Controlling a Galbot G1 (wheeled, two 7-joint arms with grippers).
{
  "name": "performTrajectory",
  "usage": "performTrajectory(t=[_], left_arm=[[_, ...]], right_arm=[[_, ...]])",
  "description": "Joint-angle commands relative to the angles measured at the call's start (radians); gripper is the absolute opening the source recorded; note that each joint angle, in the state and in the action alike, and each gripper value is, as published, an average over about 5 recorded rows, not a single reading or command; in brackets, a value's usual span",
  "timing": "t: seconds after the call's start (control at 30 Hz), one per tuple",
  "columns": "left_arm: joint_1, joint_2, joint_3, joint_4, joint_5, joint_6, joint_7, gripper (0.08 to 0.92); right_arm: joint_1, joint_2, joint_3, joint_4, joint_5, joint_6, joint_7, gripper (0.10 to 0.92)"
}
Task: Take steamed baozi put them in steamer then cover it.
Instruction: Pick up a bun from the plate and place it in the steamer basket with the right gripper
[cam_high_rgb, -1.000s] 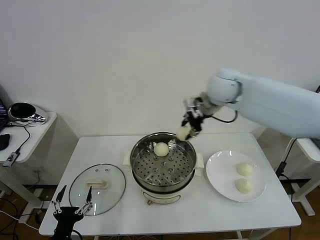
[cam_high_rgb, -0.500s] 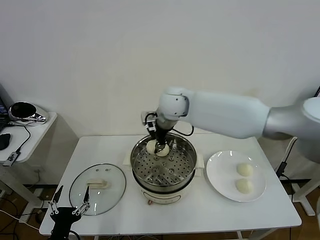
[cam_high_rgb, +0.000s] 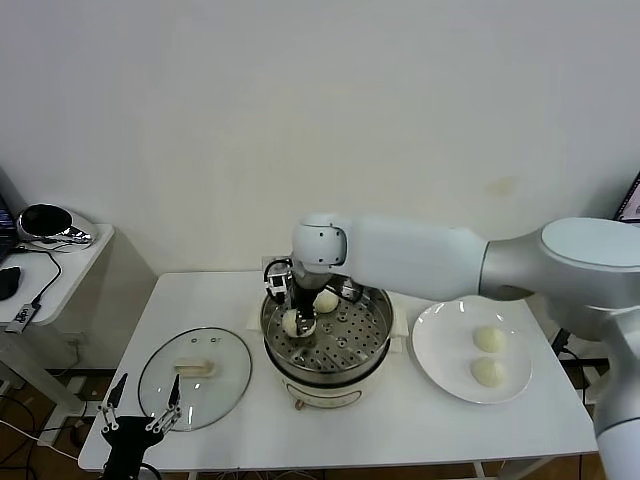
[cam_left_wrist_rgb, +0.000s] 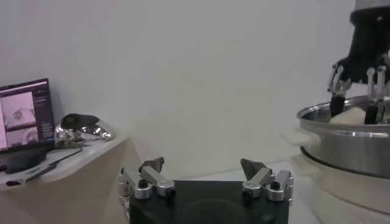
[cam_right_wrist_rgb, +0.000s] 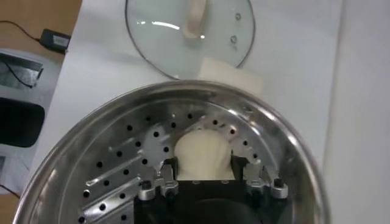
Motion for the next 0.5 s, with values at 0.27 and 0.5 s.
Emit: performTrajectory(t=[0.27,0.5], left_arm=[[-0.002,0.005,0.006,-0.003,0.003,0.000,0.001,0.823],[-0.009,0.021,0.012,-0.009,0.001,0.000,0.003,0.823]], right_arm=[[0.152,-0.120,0.035,0.093,0.058,-0.027,-0.037,0.798],[0.353,-0.433,-0.058,0.273,-0.027,0.059,-0.187,0.823]])
